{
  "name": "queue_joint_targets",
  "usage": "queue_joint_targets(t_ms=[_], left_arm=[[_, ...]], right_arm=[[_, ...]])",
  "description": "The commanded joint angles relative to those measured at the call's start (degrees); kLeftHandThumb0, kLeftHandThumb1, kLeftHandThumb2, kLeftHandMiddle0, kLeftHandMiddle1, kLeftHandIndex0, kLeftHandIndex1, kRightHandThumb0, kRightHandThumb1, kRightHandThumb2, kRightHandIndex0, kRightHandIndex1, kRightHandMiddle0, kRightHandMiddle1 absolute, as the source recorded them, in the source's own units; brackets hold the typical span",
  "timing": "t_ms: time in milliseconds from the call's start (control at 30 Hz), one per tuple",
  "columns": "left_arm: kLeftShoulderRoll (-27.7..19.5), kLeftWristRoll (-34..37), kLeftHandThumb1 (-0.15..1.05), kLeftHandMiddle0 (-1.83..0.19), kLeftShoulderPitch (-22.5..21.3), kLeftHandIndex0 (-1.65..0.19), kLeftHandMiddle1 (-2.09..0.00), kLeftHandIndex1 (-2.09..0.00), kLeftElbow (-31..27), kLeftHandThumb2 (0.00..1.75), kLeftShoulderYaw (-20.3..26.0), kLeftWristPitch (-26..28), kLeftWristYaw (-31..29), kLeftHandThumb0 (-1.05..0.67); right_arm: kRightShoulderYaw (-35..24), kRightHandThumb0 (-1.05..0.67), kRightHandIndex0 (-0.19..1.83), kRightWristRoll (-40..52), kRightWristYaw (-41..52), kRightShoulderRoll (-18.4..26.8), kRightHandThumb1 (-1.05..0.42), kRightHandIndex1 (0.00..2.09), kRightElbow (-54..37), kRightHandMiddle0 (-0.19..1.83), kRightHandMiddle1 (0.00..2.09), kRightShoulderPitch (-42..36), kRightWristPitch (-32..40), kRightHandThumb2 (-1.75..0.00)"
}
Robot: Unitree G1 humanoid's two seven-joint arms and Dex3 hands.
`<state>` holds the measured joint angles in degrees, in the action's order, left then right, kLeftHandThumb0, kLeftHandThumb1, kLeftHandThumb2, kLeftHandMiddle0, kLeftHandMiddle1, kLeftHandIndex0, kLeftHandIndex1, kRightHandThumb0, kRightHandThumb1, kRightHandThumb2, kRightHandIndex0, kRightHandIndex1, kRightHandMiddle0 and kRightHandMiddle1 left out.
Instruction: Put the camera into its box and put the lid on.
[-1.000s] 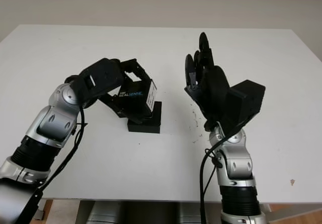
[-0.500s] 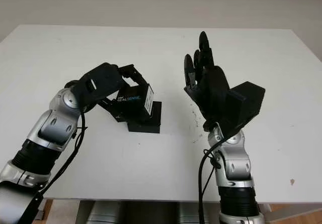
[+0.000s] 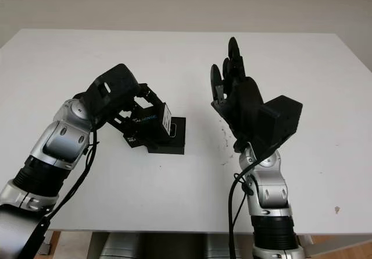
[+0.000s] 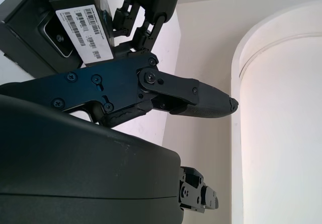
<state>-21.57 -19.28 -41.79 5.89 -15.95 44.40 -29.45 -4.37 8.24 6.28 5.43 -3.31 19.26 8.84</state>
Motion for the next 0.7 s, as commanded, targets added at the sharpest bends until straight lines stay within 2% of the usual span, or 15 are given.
queue_joint_targets(t_ms=[0, 300, 433, 667], left_arm=[[0.33, 0.42, 0.87, -0.45, -0.89, -0.37, -1.51, -1.55, -0.75, 0.05, -0.95, -0.2, -0.45, -0.16], [0.78, 1.28, 0.89, -0.5, -0.56, -0.39, -1.54, -1.54, -1.37, 0.06, -2.04, -3.11, -1.1, -0.17], [1.48, 0.84, 0.89, -0.48, -0.66, -0.41, -1.48, -1.52, -1.99, 0.06, -2.96, -2.01, -1.0, -0.15], [2.79, 1.28, 0.89, -0.5, 0.26, -0.4, -1.58, -1.64, -3.93, 0.05, -3.71, -0.34, -0.48, -0.14]], right_arm=[[-0.14, -0.67, -0.16, -0.03, -0.19, -0.22, -1.05, 0.05, -0.36, -0.11, 0.07, 0.29, -0.82, -0.56], [0.21, -0.66, -0.16, -0.31, -0.5, -0.43, -1.05, 0.05, -0.91, -0.12, 0.07, -0.5, -0.85, -0.59], [0.01, -0.65, -0.16, -0.09, -0.86, -0.83, -1.05, 0.05, -0.91, -0.12, 0.06, -0.51, -0.65, -0.59], [0.15, -0.67, -0.16, -0.29, -1.13, -0.84, -1.05, 0.05, -0.83, -0.12, 0.07, -0.61, -0.99, -0.58]])
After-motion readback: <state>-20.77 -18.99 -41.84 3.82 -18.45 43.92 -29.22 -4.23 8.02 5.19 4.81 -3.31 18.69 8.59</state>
